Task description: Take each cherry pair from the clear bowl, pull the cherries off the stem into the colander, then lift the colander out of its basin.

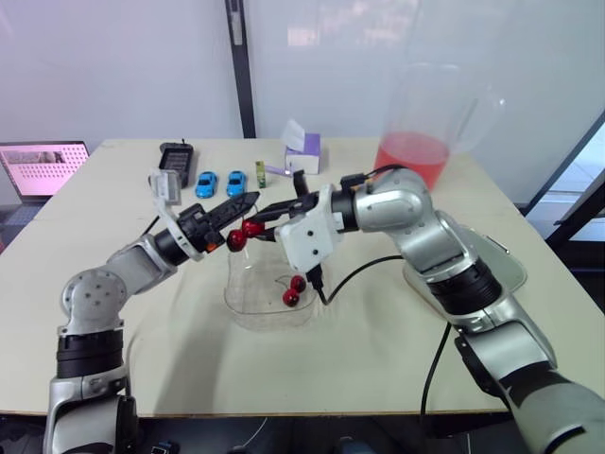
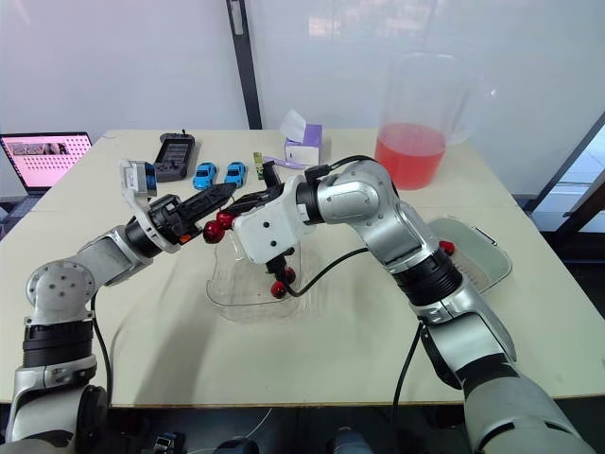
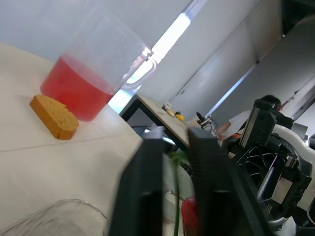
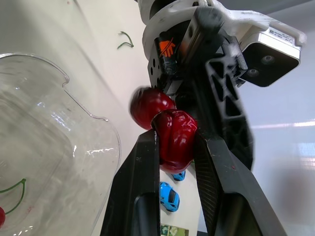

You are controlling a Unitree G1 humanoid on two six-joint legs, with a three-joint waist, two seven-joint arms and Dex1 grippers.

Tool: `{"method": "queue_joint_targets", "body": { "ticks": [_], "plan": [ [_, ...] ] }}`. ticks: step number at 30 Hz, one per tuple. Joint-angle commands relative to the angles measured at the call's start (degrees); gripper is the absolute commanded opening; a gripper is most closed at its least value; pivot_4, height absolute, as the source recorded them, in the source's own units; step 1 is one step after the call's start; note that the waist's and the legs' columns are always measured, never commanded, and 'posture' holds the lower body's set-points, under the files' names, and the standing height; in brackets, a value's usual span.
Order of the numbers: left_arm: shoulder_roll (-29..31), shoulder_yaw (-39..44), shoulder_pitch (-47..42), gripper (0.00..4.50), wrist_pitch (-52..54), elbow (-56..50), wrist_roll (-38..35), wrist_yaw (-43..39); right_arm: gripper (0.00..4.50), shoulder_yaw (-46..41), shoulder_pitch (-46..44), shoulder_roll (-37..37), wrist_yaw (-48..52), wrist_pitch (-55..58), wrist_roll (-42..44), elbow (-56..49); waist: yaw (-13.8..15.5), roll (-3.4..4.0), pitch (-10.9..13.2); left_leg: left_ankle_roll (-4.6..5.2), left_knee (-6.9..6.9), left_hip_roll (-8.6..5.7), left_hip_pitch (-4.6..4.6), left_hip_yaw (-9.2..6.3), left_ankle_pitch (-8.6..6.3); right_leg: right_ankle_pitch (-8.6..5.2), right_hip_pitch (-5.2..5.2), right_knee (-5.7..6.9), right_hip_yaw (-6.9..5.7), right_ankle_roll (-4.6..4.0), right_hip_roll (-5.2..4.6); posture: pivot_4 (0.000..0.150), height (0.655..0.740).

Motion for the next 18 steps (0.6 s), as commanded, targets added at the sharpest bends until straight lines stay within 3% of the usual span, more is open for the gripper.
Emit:
{"method": "queue_joint_targets", "body": {
  "ticks": [1,12,13,15,18],
  "plan": [
    [0.0,1.8,-1.3,0.04,-0.3,-1.3,-1.0,0.0,0.55,-0.6,-2.0,0.3,-0.1,-0.3,1.0,-1.0,0.0,0.0,0.0,0.0,0.0,0.0,0.0,0.0,0.0,0.0,0.0,0.0,0.0,0.0,0.0,0.15,0.74],
    [0.1,2.9,-0.8,0.04,0.5,-2.2,-3.9,0.2,0.55,-0.5,-1.0,-0.3,1.5,2.2,1.5,-0.6,0.0,0.0,0.0,0.0,0.0,0.0,0.0,0.0,0.0,0.0,0.0,0.0,0.0,0.0,0.0,0.15,0.74],
    [0.0,3.0,-0.8,0.0,0.7,-2.3,-4.1,0.2,1.54,-0.8,-0.8,-0.2,2.4,4.7,2.5,-0.6,0.0,0.0,0.0,0.0,0.0,0.0,0.0,0.0,0.0,0.0,0.0,0.0,0.0,0.0,0.0,0.15,0.74],
    [0.0,3.2,-0.8,0.0,0.9,-2.5,-4.5,0.2,2.29,-1.3,-0.7,-0.4,4.1,8.7,4.2,-0.6,0.0,0.0,0.0,0.0,0.0,0.0,0.0,-0.01,0.0,0.0,0.0,0.0,0.0,0.0,0.0,0.15,0.74],
    [0.0,3.2,-0.9,0.0,0.9,-2.6,-4.6,0.3,3.79,-2.4,-0.5,-1.4,7.8,15.9,8.4,-2.5,0.0,0.0,0.0,0.0,0.0,0.0,0.0,-0.01,0.0,0.0,0.01,0.0,0.0,0.0,-0.01,0.15,0.74]
  ]
}}
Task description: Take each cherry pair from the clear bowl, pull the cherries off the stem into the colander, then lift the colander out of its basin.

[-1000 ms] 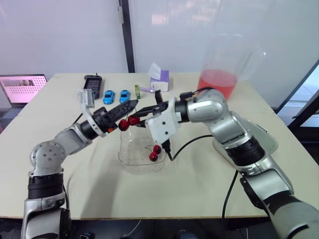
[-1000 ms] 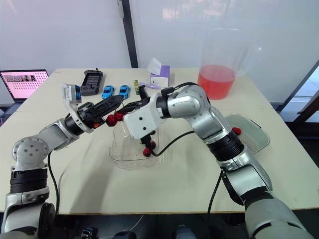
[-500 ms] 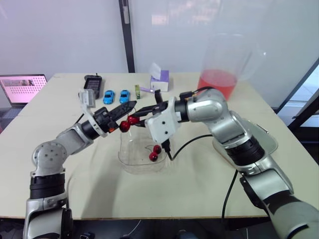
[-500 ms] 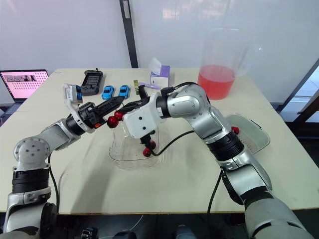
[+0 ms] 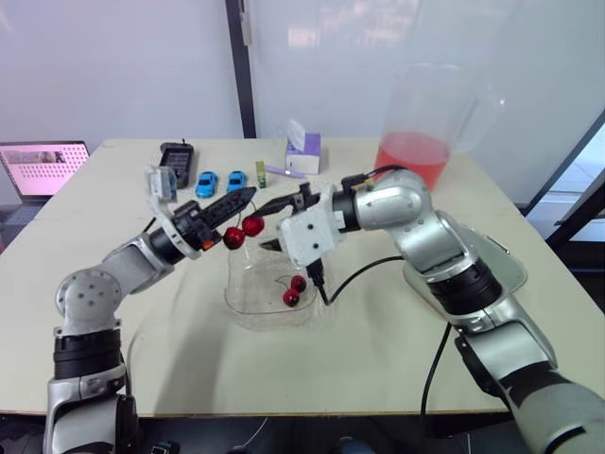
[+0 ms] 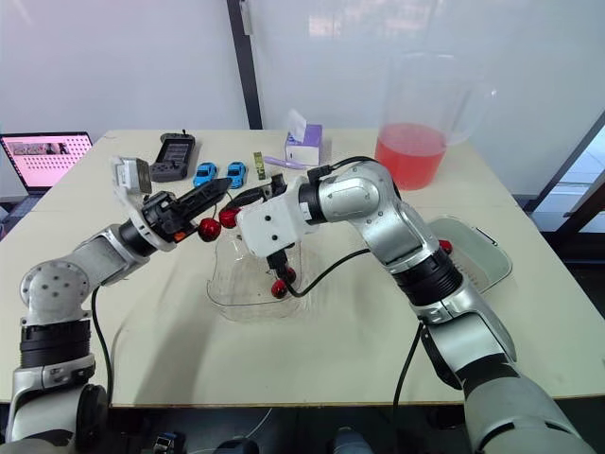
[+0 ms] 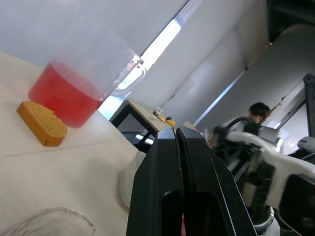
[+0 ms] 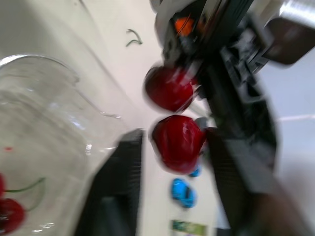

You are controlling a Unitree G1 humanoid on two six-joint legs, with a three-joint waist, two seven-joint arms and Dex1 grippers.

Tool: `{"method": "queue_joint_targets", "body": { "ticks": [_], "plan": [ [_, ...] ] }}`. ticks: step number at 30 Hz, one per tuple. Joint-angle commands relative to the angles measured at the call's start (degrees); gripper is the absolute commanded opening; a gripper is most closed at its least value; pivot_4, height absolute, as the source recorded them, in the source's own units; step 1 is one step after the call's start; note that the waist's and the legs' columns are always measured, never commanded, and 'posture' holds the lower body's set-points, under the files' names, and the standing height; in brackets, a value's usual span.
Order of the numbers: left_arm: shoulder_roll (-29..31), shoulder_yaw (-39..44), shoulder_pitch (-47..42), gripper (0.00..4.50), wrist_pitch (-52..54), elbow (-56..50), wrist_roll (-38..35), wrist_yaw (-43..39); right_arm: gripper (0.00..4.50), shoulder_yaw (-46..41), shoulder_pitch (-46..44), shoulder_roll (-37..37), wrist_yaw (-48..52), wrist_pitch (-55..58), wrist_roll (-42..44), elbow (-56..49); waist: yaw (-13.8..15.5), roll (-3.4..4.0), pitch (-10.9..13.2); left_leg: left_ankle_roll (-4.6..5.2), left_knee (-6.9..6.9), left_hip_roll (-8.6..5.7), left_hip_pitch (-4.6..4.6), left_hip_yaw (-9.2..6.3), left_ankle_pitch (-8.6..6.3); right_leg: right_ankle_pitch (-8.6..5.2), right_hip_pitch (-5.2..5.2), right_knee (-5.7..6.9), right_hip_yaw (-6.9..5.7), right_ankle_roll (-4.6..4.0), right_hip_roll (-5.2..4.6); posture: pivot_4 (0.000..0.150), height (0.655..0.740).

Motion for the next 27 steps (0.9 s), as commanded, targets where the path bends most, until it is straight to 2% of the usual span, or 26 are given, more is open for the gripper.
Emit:
{"method": "queue_joint_targets", "body": {
  "ticks": [1,2,6,8,9,11,14,19,23,27],
  "plan": [
    [0.1,1.5,-0.8,0.0,-0.2,-2.0,-1.4,0.0,4.27,-2.7,-0.5,-1.8,4.3,8.4,6.0,-3.9,0.0,0.0,0.0,0.0,0.0,0.0,0.0,0.0,0.0,0.0,0.0,0.0,0.0,0.0,0.0,0.15,0.74],
    [0.0,1.5,-0.8,0.0,-0.3,-2.1,-1.5,0.0,4.46,-3.3,-0.5,-2.4,5.2,11.0,7.6,-5.2,0.1,0.0,0.0,0.0,0.01,0.0,0.0,0.0,0.0,0.0,0.0,0.0,0.0,0.0,0.0,0.15,0.74],
    [-0.1,1.6,-0.8,0.0,-0.3,-2.5,-2.1,0.0,4.46,-6.7,-1.6,-5.1,8.2,23.7,15.2,-9.0,0.0,0.0,0.0,0.02,0.0,-0.01,0.0,-0.02,-0.01,0.0,0.0,0.0,0.0,0.0,0.0,0.15,0.74],
    [0.0,1.5,-0.7,0.0,-0.4,-2.8,-2.3,-0.4,4.46,-11.6,-3.1,-8.0,11.1,38.0,25.0,-10.4,0.1,0.01,0.0,0.07,0.0,-0.01,0.0,-0.03,-0.04,0.0,0.0,0.0,-0.01,0.0,0.0,0.15,0.74],
    [0.0,1.5,-0.6,0.0,-0.4,-3.0,-2.4,-0.4,4.46,-13.2,-3.1,-8.9,11.7,40.8,27.7,-10.9,0.2,0.0,0.0,0.16,0.0,-0.02,-0.02,-0.03,-0.09,0.0,0.0,-0.01,-0.01,0.0,-0.02,0.15,0.74],
    [0.2,1.4,-0.4,0.0,-0.3,-3.4,-2.6,-0.7,4.46,-16.6,-3.6,-11.0,11.1,48.9,32.9,-10.2,0.3,0.0,0.0,0.28,0.02,-0.03,-0.02,-0.03,-0.15,0.0,0.01,-0.02,-0.01,0.0,-0.03,0.15,0.74],
    [1.2,1.4,-0.3,0.0,1.0,-4.7,-4.1,-3.0,4.46,-20.6,-2.6,-12.3,5.1,64.5,38.1,-10.1,0.4,0.0,0.0,0.3,0.0,-0.03,-0.01,-0.04,-0.17,0.0,0.01,-0.02,-0.01,0.0,0.0,0.15,0.74],
    [3.7,0.2,-0.9,0.0,3.7,-5.3,-5.1,-7.2,4.46,-25.1,0.9,-6.8,-8.1,87.4,42.0,-11.5,-0.1,0.01,0.0,0.31,-0.05,-0.02,0.0,-0.03,-0.17,0.0,-0.01,-0.01,0.0,-0.01,0.04,0.15,0.74],
    [4.3,-0.9,-1.6,0.0,4.7,-4.7,-4.5,-8.6,4.46,-29.1,2.7,0.3,-15.8,94.0,42.8,-12.6,0.0,0.03,0.0,0.32,-0.07,-0.02,-0.02,-0.02,-0.17,0.0,-0.04,-0.01,0.01,-0.01,0.05,0.15,0.74],
    [3.8,-1.6,-2.2,0.0,4.8,-4.0,-3.6,-9.1,4.46,-32.2,1.3,5.6,-21.4,94.6,46.3,-10.6,0.0,0.02,0.0,0.31,-0.07,-0.03,-0.03,-0.02,-0.17,-0.01,-0.04,-0.01,-0.01,-0.01,0.04,0.15,0.74]
  ]
}}
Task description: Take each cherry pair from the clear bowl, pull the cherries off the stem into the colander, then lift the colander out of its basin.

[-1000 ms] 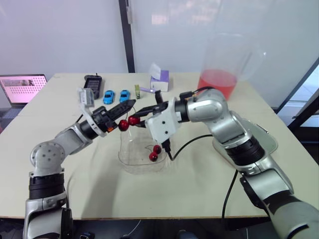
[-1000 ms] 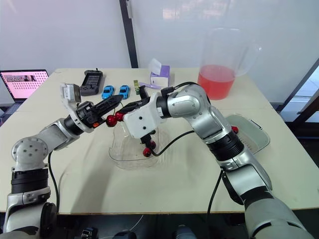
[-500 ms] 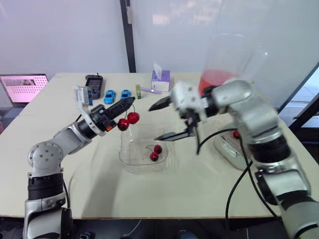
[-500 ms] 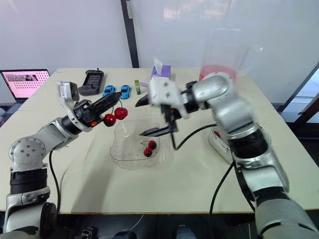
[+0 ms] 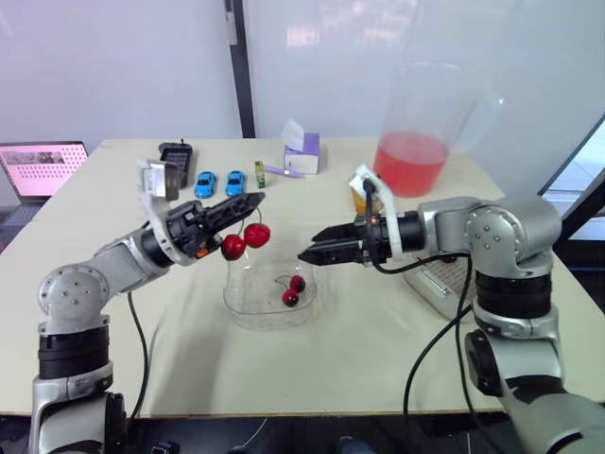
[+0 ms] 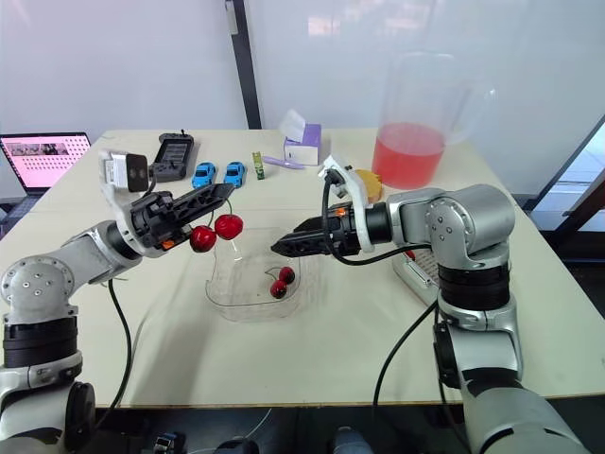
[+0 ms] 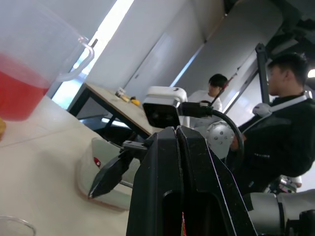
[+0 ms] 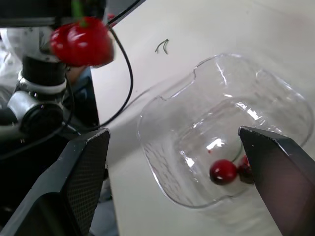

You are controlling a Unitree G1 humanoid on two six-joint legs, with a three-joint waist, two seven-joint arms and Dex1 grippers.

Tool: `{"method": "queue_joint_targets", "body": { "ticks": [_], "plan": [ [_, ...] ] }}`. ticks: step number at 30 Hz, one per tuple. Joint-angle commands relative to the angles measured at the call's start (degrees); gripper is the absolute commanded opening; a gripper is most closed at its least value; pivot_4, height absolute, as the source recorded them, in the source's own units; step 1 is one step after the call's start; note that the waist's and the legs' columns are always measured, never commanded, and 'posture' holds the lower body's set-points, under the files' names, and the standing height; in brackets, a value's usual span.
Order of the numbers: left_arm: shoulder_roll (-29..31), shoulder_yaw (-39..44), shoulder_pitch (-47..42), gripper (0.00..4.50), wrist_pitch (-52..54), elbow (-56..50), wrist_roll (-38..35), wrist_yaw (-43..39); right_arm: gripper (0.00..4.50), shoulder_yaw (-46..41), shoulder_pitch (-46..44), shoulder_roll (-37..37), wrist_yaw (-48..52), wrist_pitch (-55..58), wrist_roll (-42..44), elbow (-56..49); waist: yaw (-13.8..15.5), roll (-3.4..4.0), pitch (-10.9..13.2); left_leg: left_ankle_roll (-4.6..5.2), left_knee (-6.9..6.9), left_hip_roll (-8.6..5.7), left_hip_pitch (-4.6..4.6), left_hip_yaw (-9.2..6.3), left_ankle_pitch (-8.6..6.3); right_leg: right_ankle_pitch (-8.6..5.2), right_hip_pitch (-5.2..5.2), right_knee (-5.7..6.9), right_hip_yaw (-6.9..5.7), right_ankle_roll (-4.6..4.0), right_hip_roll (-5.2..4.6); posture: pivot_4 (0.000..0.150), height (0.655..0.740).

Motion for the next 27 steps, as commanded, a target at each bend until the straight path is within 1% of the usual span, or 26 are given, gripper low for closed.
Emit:
{"method": "queue_joint_targets", "body": {
  "ticks": [1,8,13,18,26,27],
  "plan": [
    [0.1,-0.5,-1.7,0.0,-0.1,-0.3,0.2,-1.0,4.46,-4.1,-2.7,3.7,-4.9,0.5,5.1,0.4,0.0,0.0,0.0,0.0,0.0,0.0,0.0,0.0,0.0,0.0,0.0,0.0,0.0,0.0,0.0,0.15,0.74],
    [-0.1,-0.5,-1.3,0.0,-0.7,-0.5,0.1,-0.7,4.46,-4.2,-4.7,7.3,-11.4,0.5,13.5,3.0,-0.1,0.0,0.0,0.0,-0.02,0.0,0.0,0.0,0.0,0.0,0.0,0.0,0.0,0.0,0.0,0.15,0.74],
    [-0.1,0.1,-0.4,0.0,-1.0,-0.9,-0.1,-0.1,4.46,-4.1,-5.4,7.8,-15.1,0.5,18.6,4.5,-0.1,0.0,0.0,0.0,-0.02,0.01,0.0,0.0,0.0,0.0,0.0,0.0,0.0,0.0,0.0,0.15,0.74],
    [-0.1,0.4,-0.2,0.0,-1.2,-1.0,-0.2,0.0,4.46,-4.0,-6.3,9.6,-18.4,0.5,21.6,5.3,-0.1,0.0,0.0,0.0,-0.03,0.01,0.0,0.0,0.0,0.0,-0.01,0.0,0.0,0.0,0.02,0.15,0.74],
    [-0.2,0.6,-0.3,0.0,-1.1,-1.2,-0.8,0.0,4.46,-4.1,-6.7,10.7,-21.5,0.5,23.6,6.1,-0.1,0.0,0.0,0.0,-0.04,0.01,0.0,0.0,0.0,0.0,-0.02,-0.01,0.0,0.0,0.01,0.15,0.74],
    [-0.2,0.5,-0.3,0.0,-1.2,-1.1,-0.7,0.0,4.2,-4.0,-6.6,10.7,-21.6,0.5,23.8,6.0,-0.1,0.0,0.0,0.0,-0.04,0.01,0.0,0.01,0.0,0.0,-0.02,-0.01,0.0,0.0,0.01,0.15,0.74]
  ]
}}
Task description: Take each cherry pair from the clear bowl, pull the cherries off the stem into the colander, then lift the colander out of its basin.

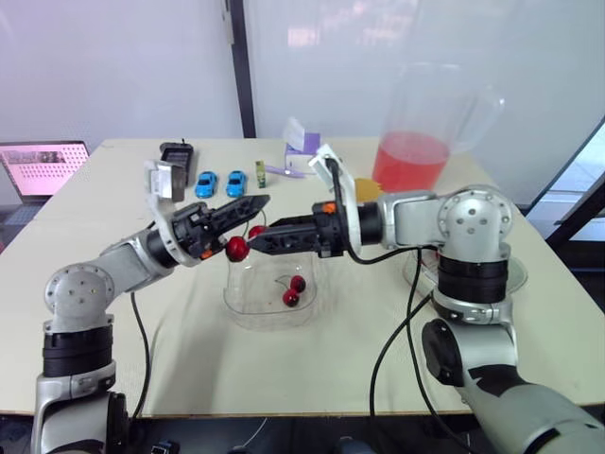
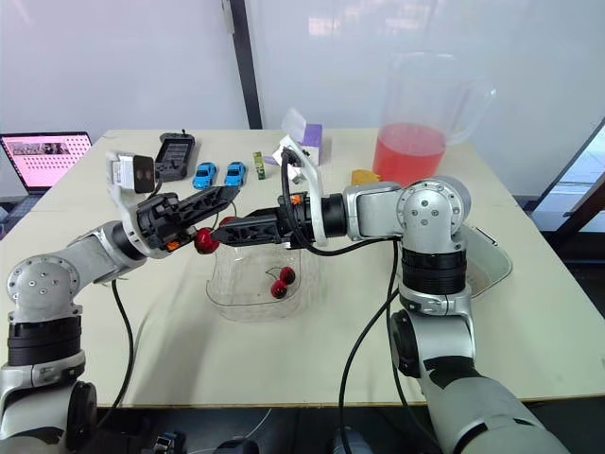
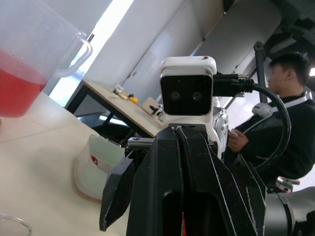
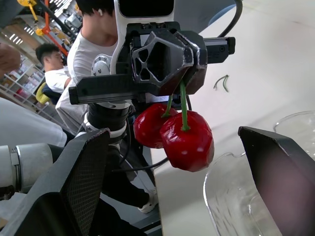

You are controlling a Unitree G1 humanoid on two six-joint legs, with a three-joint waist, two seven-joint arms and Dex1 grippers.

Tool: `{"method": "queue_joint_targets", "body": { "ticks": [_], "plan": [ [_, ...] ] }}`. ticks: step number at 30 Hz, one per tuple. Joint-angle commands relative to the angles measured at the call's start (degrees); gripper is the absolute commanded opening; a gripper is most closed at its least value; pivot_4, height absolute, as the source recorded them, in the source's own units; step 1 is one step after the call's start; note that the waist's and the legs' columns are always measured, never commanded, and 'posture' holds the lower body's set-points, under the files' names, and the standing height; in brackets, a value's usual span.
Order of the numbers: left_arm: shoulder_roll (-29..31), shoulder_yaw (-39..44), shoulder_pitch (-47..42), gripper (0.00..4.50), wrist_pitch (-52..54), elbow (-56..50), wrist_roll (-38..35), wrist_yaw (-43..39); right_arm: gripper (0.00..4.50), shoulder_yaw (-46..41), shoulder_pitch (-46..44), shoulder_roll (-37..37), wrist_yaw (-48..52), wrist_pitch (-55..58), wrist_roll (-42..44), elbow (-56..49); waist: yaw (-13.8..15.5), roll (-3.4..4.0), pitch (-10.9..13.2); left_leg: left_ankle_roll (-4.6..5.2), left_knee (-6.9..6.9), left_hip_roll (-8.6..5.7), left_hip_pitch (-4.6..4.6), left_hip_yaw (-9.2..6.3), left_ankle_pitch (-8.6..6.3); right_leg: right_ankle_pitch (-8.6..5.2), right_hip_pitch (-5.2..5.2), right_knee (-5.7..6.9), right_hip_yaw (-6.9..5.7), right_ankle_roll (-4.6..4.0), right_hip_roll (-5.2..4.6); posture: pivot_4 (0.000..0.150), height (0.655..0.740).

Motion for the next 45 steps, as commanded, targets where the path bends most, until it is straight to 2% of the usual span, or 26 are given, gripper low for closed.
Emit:
{"method": "queue_joint_targets", "body": {
  "ticks": [1,2,3,8,9,20,27,35,37,40,45],
  "plan": [
    [0.1,1.4,-0.2,0.0,-0.9,-1.3,-0.8,-0.3,3.85,-0.8,-1.2,0.3,-0.7,0.4,2.2,-1.0,0.0,0.0,0.0,0.0,-0.01,0.0,0.0,0.0,0.0,0.0,0.0,0.0,0.0,0.0,0.0,0.15,0.74],
    [0.0,1.4,-0.2,0.0,-0.9,-1.3,-0.7,-0.4,3.61,-0.8,-1.0,0.4,-0.9,0.4,2.4,-1.1,0.0,0.0,0.0,0.0,-0.01,0.0,0.0,0.0,0.0,0.0,-0.01,0.0,0.0,0.0,0.0,0.15,0.74],
    [-0.1,1.4,-0.2,0.0,-1.0,-1.3,-0.7,-0.4,3.16,-0.7,-0.9,0.4,-1.1,0.4,2.6,-1.3,0.0,0.0,0.0,0.0,-0.01,0.0,0.0,0.0,0.0,0.0,-0.01,0.0,0.0,0.0,0.0,0.15,0.74],
    [-0.5,1.3,-0.2,0.0,-1.2,-1.3,-0.5,-0.4,0.67,-0.5,-0.4,0.5,-2.0,0.4,3.2,-1.5,0.0,0.0,0.0,0.0,-0.01,0.0,0.0,0.0,0.0,0.0,0.0,0.0,0.0,0.0,0.0,0.15,0.74],
    [-0.5,1.3,-0.2,0.0,-1.2,-1.3,-0.4,-0.5,0.46,-0.5,-0.3,0.5,-2.1,0.4,3.3,-1.4,0.0,0.0,0.0,0.0,-0.01,0.0,0.0,0.0,0.0,0.0,0.0,-0.01,0.0,0.0,0.0,0.15,0.74],
    [-0.7,1.5,0.0,0.0,-1.8,-1.0,0.0,-0.7,0.43,0.7,0.5,-3.3,-1.1,0.4,6.4,-1.7,0.0,0.0,0.0,0.0,-0.01,0.0,-0.01,0.0,0.0,0.0,0.0,-0.02,0.0,0.0,0.0,0.15,0.74],
    [-1.1,1.9,0.3,0.0,-2.1,-0.8,-0.3,-0.3,0.43,5.9,4.4,-10.5,2.5,0.4,8.7,-6.3,0.0,0.0,0.0,0.01,-0.02,0.0,-0.01,0.0,0.0,0.0,0.0,-0.06,0.0,0.0,0.01,0.15,0.74],
    [-1.8,2.1,0.5,0.0,-2.4,-1.1,-0.6,0.4,0.43,8.1,5.8,-12.8,4.4,0.1,9.1,-10.1,0.0,0.0,0.0,0.01,-0.03,0.02,-0.02,0.0,-0.01,0.0,-0.01,-0.07,0.01,0.0,0.03,0.15,0.74],
    [-1.9,2.2,0.6,0.0,-2.5,-1.2,-0.6,0.5,0.43,6.5,3.6,-15.6,6.1,-1.5,8.3,-8.5,0.4,0.01,0.0,0.01,-0.01,0.01,-0.02,0.0,0.0,0.0,0.01,-0.09,0.0,0.0,0.01,0.15,0.74],
    [-1.8,2.5,1.0,0.0,-2.6,-1.8,-0.6,0.9,0.43,4.2,1.6,-26.0,12.8,-7.9,5.1,-8.0,0.9,0.01,0.0,0.01,0.01,-0.02,-0.05,0.01,-0.01,0.0,0.01,-0.15,0.0,0.01,-0.01,0.15,0.74],
    [-1.7,3.2,2.2,0.0,-2.8,-2.6,-1.2,1.4,0.43,11.2,11.2,-48.8,24.2,-27.5,-12.9,-9.5,1.9,-0.04,0.0,0.22,-0.03,-0.01,-0.06,0.02,-0.13,-0.02,0.11,-0.45,-0.01,0.03,0.01,0.15,0.74]
  ]
}}
